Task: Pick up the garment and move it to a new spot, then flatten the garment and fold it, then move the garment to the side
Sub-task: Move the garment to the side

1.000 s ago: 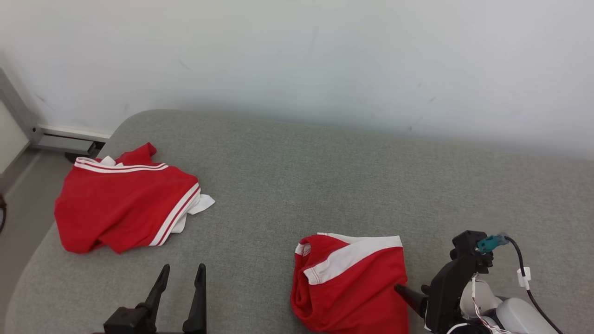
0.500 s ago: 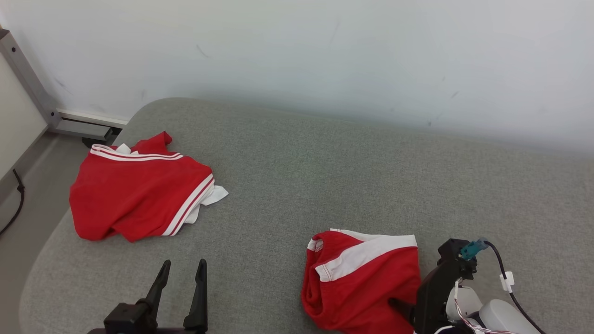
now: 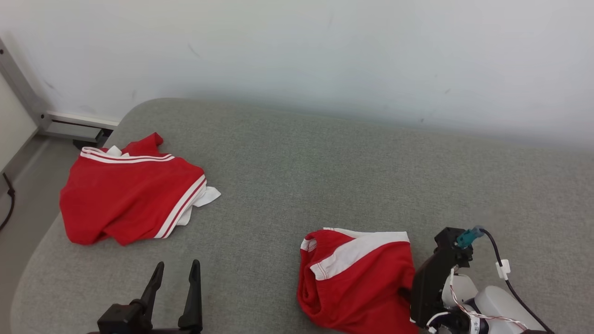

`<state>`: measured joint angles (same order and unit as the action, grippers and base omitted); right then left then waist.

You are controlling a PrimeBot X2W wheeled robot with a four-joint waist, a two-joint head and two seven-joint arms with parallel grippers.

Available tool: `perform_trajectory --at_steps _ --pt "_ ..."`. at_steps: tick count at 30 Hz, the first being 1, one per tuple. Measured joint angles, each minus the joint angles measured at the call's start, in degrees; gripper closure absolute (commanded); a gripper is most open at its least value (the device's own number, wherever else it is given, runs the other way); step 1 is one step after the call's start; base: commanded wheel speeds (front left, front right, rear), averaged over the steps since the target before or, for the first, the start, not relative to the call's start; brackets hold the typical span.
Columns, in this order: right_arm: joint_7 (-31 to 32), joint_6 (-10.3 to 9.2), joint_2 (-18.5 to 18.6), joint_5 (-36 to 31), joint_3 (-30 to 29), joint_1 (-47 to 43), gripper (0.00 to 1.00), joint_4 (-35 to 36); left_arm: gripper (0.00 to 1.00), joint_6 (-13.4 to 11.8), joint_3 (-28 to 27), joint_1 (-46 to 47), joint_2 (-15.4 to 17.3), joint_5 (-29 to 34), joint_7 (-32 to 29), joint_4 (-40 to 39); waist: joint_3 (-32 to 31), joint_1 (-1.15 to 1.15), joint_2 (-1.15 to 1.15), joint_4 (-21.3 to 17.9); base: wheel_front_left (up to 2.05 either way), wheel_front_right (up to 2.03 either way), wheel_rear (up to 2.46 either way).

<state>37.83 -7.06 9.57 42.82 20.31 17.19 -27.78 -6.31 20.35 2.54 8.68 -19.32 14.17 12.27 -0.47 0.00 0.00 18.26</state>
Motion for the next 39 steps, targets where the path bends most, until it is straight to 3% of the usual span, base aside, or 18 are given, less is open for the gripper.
perform_trajectory --at_steps 5,21,39 --pt "0.22 0.63 0.54 0.54 -0.82 1.31 1.0 0.51 0.0 -0.21 -0.1 -0.12 -0.14 -0.15 0.0 0.21 -0.08 0.0 0.0 -1.2 0.0 0.0 0.0" --pt "4.13 0.96 13.22 -0.67 -5.89 7.18 1.0 2.29 0.0 -0.11 -0.82 -1.16 0.14 -0.32 0.01 -1.75 1.89 0.0 0.0 -6.9 0.0 0.0 0.0" --pt "7.14 -0.02 22.45 -4.98 -11.27 14.64 1.0 0.53 0.0 2.33 -0.99 1.18 2.29 -0.32 0.08 -4.21 9.81 0.0 0.0 -9.56 0.0 0.0 0.0"
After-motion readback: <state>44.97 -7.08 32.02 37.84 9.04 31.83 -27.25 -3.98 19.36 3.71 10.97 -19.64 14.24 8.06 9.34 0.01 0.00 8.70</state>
